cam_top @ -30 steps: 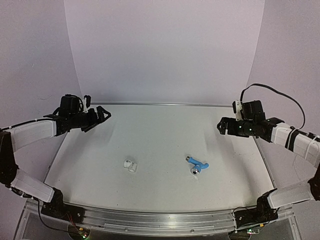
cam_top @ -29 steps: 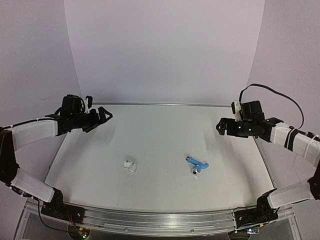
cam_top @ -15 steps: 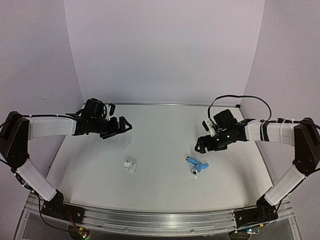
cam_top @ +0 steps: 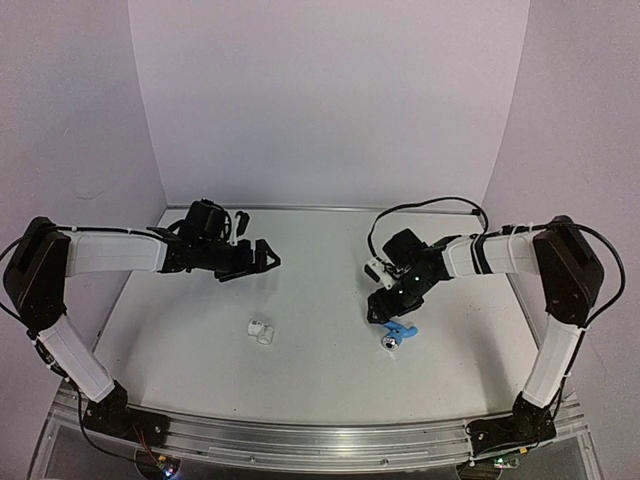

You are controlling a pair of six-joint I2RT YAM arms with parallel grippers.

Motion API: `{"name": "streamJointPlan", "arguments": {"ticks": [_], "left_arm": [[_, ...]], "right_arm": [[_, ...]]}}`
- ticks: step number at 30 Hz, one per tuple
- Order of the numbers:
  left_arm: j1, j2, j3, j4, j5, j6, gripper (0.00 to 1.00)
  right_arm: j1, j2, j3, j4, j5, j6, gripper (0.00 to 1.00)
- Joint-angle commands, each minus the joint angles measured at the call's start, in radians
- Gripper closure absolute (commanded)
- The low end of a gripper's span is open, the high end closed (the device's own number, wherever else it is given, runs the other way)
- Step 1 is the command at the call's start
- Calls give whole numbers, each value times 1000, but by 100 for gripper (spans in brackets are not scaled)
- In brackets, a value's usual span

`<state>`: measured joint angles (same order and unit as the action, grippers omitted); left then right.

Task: Install the water faucets

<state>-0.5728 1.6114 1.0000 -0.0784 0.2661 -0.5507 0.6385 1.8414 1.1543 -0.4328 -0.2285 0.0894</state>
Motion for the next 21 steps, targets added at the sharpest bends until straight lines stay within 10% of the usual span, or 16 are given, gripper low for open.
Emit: {"name": "streamJointPlan", "arguments": {"ticks": [1,21], "left_arm": [[-9,5,40,8,-19,5,0],[-24,-16,45,-7,-46,11,0]], "right_arm": [[19,27,32,-43,47,-26,33],[81,105,75,-44,146,26,56]]}}
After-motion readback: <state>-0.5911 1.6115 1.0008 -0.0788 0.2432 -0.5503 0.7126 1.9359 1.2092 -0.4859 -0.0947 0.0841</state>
